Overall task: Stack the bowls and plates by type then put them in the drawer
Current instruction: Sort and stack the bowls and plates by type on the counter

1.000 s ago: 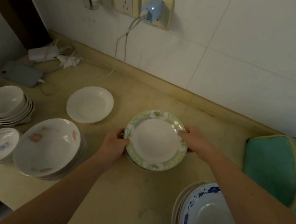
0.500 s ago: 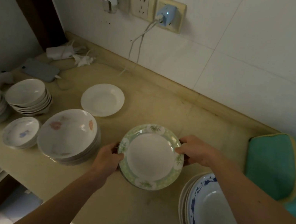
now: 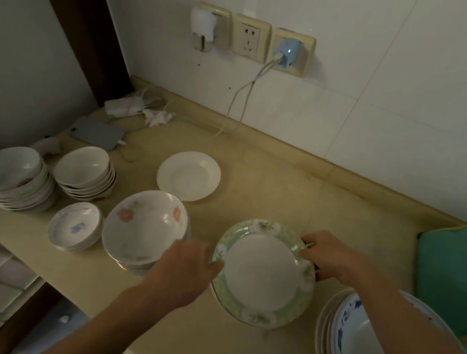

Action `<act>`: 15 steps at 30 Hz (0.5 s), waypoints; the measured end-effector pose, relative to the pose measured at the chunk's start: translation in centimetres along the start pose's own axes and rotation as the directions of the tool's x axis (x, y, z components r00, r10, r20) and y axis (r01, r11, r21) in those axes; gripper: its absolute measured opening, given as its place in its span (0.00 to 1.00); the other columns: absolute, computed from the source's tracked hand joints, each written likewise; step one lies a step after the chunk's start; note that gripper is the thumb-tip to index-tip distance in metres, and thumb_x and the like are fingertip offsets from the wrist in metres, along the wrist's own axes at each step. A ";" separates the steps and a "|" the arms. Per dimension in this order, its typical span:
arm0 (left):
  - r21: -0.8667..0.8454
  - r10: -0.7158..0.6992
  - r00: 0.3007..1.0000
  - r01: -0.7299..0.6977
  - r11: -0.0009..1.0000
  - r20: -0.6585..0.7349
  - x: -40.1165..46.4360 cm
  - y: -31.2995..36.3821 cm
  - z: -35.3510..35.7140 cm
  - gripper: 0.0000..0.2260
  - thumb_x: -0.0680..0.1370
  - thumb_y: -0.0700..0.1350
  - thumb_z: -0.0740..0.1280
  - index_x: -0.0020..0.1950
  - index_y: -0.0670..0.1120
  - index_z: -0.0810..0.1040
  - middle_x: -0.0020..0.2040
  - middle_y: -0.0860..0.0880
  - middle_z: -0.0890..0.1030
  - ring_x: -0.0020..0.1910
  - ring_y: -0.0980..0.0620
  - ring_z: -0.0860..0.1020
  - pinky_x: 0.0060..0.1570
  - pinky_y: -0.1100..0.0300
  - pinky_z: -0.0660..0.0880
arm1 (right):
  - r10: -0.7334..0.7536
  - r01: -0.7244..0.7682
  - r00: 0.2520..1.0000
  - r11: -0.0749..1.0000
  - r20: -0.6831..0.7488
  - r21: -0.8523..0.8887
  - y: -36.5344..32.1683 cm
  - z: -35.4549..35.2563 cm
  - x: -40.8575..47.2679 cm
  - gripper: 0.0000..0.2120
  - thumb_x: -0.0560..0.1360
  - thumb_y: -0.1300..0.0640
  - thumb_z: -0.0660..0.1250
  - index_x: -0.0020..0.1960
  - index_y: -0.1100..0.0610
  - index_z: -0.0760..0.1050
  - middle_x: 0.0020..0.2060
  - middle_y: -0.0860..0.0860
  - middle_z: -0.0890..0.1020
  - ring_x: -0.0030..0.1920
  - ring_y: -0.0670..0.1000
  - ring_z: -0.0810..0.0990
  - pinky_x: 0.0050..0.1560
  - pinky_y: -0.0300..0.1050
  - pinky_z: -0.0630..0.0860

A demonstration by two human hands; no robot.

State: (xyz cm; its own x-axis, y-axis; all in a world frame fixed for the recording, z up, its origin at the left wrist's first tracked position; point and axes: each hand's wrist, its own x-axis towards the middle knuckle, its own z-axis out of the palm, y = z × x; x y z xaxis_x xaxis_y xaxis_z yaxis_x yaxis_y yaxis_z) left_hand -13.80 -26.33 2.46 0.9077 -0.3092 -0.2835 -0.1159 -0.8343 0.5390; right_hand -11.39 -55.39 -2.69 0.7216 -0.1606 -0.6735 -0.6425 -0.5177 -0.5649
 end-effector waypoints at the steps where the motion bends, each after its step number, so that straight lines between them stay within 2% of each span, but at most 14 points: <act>1: -0.065 0.057 0.998 -0.059 0.996 -0.031 0.5 0.1 -1.6 0.14 0.79 0.52 0.67 0.36 0.48 0.75 0.35 0.44 0.77 0.41 0.42 0.78 0.41 0.57 0.69 | -0.009 0.008 0.999 1.000 -0.040 -0.010 -0.3 0.2 -0.1 0.08 0.75 0.62 0.70 0.54 0.61 0.83 0.46 0.63 0.86 0.44 0.61 0.87 0.46 0.59 0.85; 2: -0.161 0.100 0.993 -0.109 0.981 -0.063 1.3 0.1 -3.3 0.08 0.79 0.50 0.69 0.43 0.48 0.81 0.35 0.48 0.80 0.41 0.46 0.81 0.44 0.56 0.74 | -0.018 0.017 0.996 1.000 -0.084 -0.018 -0.5 0.5 -0.3 0.09 0.76 0.61 0.70 0.55 0.61 0.82 0.47 0.63 0.85 0.43 0.60 0.86 0.46 0.56 0.85; 3: -0.250 0.117 0.988 -0.139 0.958 -0.101 2.4 -0.1 -4.8 0.08 0.78 0.49 0.70 0.52 0.46 0.84 0.38 0.51 0.84 0.42 0.50 0.83 0.49 0.54 0.78 | -0.028 0.025 0.992 0.999 -0.123 -0.022 -0.6 0.8 -0.3 0.11 0.77 0.61 0.69 0.58 0.61 0.81 0.47 0.62 0.84 0.42 0.58 0.85 0.44 0.53 0.84; 4: -0.319 0.119 0.985 -0.154 0.935 -0.127 3.9 -0.4 -6.3 0.12 0.78 0.47 0.72 0.59 0.45 0.83 0.42 0.51 0.86 0.43 0.51 0.85 0.51 0.52 0.81 | -0.039 0.036 0.987 0.999 -0.154 -0.024 -0.7 1.2 -0.4 0.10 0.77 0.61 0.69 0.57 0.62 0.81 0.45 0.60 0.84 0.41 0.56 0.85 0.42 0.51 0.83; 6: -0.402 0.096 0.984 -0.148 0.904 -0.148 7.4 -1.7 -8.4 0.15 0.78 0.47 0.73 0.63 0.44 0.81 0.48 0.49 0.86 0.45 0.51 0.85 0.53 0.49 0.83 | -0.046 0.041 0.973 0.999 -0.226 -0.029 -0.6 2.0 -0.6 0.12 0.77 0.62 0.69 0.58 0.65 0.80 0.44 0.59 0.84 0.43 0.57 0.84 0.41 0.51 0.81; 7: -0.409 0.075 0.985 -0.135 0.902 -0.158 9.3 -2.5 -9.1 0.16 0.78 0.48 0.73 0.63 0.44 0.81 0.50 0.48 0.86 0.47 0.49 0.85 0.55 0.47 0.82 | -0.048 0.042 0.963 0.999 -0.266 -0.027 -0.5 2.5 -0.6 0.12 0.77 0.62 0.68 0.58 0.66 0.80 0.46 0.61 0.84 0.45 0.59 0.84 0.42 0.52 0.80; 9: -0.352 0.033 0.983 -0.096 0.931 -0.181 13.2 -4.4 -10.1 0.18 0.78 0.50 0.72 0.65 0.43 0.79 0.56 0.46 0.84 0.54 0.46 0.83 0.60 0.47 0.79 | -0.033 0.038 0.945 0.999 -0.327 0.010 -0.1 3.4 -0.6 0.12 0.76 0.62 0.68 0.58 0.65 0.81 0.53 0.64 0.84 0.48 0.58 0.82 0.46 0.52 0.77; 10: -0.281 0.008 0.982 -0.062 0.958 -0.191 15.1 -5.5 -10.4 0.19 0.78 0.50 0.72 0.66 0.43 0.79 0.59 0.46 0.83 0.57 0.45 0.81 0.62 0.51 0.76 | -0.005 0.021 0.939 0.999 -0.344 0.041 0.0 3.9 -0.6 0.14 0.76 0.62 0.68 0.61 0.64 0.80 0.57 0.63 0.83 0.51 0.56 0.81 0.49 0.50 0.76; 12: -0.117 -0.044 0.981 0.022 0.993 -0.190 18.3 -7.9 -10.7 0.21 0.79 0.50 0.71 0.68 0.42 0.77 0.64 0.44 0.80 0.62 0.44 0.78 0.58 0.57 0.71 | 0.065 -0.024 0.924 0.993 -0.378 0.112 0.0 5.0 -0.8 0.19 0.77 0.62 0.67 0.68 0.64 0.76 0.65 0.61 0.80 0.60 0.57 0.79 0.57 0.46 0.73; 15: 0.017 -0.151 0.984 0.153 0.988 -0.093 22.1 -11.3 -10.3 0.26 0.80 0.49 0.69 0.73 0.36 0.71 0.71 0.37 0.74 0.69 0.37 0.73 0.66 0.49 0.69 | 0.124 -0.061 0.904 0.985 -0.410 0.162 -0.2 6.3 -1.5 0.23 0.78 0.62 0.66 0.72 0.65 0.71 0.70 0.62 0.75 0.68 0.60 0.75 0.66 0.50 0.71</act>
State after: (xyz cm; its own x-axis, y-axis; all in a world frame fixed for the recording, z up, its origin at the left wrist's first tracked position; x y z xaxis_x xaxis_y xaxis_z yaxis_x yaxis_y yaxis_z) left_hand 11.71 -19.04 -1.72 0.9483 -0.1359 -0.2867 0.0178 -0.8794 0.4758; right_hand -13.93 -49.76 -4.59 0.6782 -0.5538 -0.4830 -0.7189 -0.3637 -0.5924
